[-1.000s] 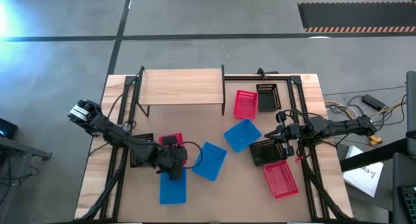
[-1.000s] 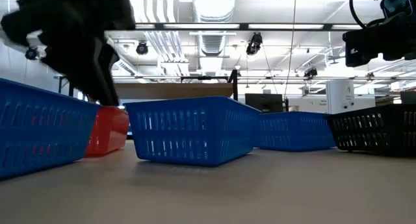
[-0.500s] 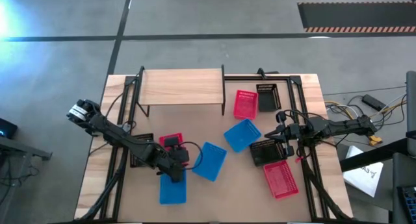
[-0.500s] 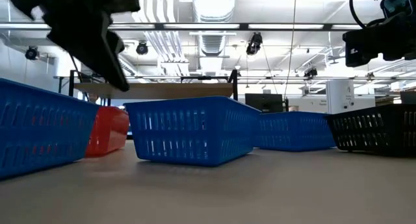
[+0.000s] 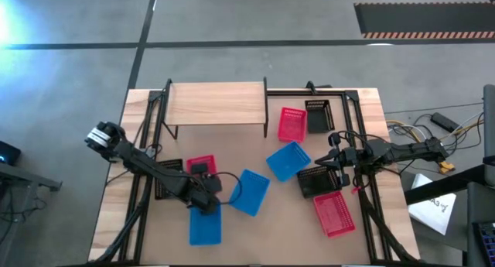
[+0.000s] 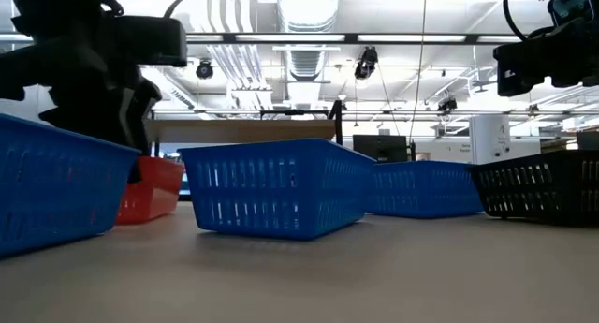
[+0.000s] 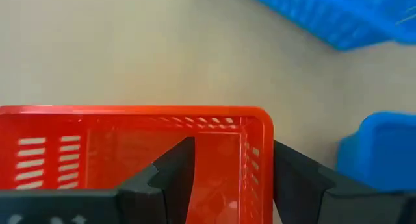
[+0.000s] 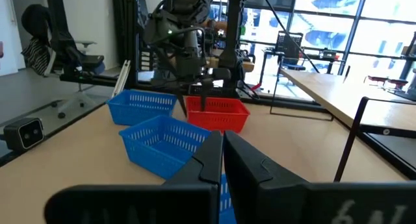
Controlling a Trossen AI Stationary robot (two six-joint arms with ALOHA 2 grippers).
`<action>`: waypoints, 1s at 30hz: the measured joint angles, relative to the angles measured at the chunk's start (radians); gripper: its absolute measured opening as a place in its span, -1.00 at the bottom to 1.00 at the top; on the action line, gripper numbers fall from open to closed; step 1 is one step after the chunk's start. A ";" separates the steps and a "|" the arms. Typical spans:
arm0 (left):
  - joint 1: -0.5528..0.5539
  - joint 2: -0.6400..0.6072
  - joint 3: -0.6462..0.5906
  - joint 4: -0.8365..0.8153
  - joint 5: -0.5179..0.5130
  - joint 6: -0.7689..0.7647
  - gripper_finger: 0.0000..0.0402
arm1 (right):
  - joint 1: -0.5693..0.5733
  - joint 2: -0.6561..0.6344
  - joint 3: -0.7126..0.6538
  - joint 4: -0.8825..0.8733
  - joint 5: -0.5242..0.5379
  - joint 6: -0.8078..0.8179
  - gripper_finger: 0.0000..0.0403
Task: Stack baskets on shelf by color
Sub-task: Put the left red bin on the shelf
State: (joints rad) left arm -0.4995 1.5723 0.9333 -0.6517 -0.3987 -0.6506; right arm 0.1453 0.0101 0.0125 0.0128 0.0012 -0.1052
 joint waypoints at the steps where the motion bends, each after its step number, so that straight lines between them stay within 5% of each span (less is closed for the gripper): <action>1: 0.000 -0.004 0.000 -0.016 -0.001 0.000 -0.19 | 0.000 0.000 0.000 0.000 0.000 0.000 -0.96; 12: 0.000 -0.009 -0.012 -0.161 0.023 -0.025 -0.21 | 0.000 0.000 0.000 0.000 0.000 0.000 -0.96; 21: 0.000 -0.009 -0.014 -0.159 0.051 0.001 -0.94 | 0.000 0.000 0.000 0.000 0.000 0.000 -0.96; 30: -0.001 -0.013 0.209 -0.314 0.073 0.107 -1.00 | 0.000 0.000 0.000 0.000 0.000 0.000 -0.96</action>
State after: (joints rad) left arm -0.5007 1.5589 1.1421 -0.9661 -0.3255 -0.5435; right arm 0.1455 0.0101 0.0125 0.0128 0.0010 -0.1054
